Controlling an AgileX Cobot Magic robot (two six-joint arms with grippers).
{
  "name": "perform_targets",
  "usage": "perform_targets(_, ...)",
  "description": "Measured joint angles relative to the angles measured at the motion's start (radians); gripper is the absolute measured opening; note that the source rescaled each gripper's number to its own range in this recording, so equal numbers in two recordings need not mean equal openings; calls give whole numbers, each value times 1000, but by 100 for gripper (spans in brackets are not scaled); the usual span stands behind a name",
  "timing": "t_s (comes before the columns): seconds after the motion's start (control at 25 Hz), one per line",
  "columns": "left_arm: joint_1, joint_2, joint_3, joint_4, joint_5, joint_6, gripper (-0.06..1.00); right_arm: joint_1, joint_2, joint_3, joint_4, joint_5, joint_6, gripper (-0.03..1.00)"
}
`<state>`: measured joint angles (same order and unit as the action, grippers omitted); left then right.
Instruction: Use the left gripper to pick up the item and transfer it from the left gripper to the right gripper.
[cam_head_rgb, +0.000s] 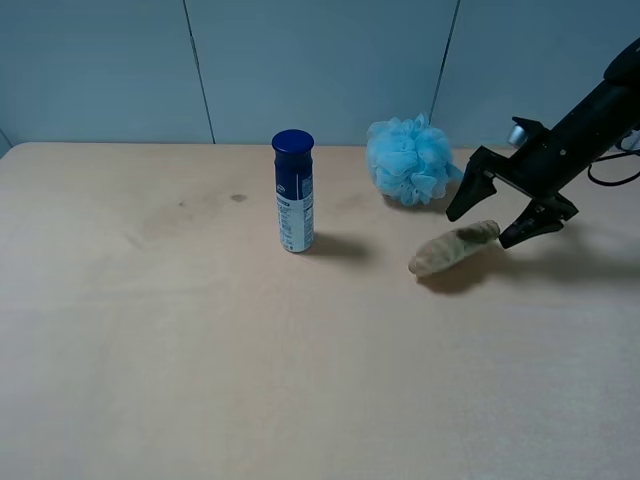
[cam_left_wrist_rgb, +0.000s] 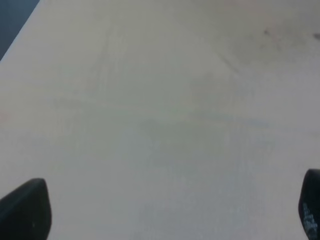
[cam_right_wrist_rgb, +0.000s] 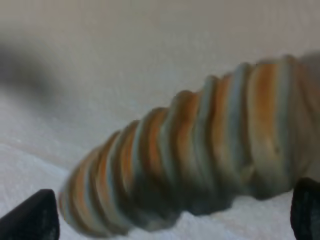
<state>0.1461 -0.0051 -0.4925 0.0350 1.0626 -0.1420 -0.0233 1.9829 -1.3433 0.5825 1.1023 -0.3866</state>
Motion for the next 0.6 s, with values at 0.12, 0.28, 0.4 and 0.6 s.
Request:
perform_targets(0.12, 0, 0, 0, 0, 0, 0, 99, 0, 0, -89, -27, 73, 38, 100)
perform_targets(0.28, 0, 0, 0, 0, 0, 0, 99, 0, -7, -206, -88, 101, 110, 100)
perform_targets(0.4, 0, 0, 0, 0, 0, 0, 99, 0, -41, -257, -139, 101, 154, 100)
perform_targets(0.6, 0, 0, 0, 0, 0, 0, 99, 0, -153, -276, -184, 105, 177, 100)
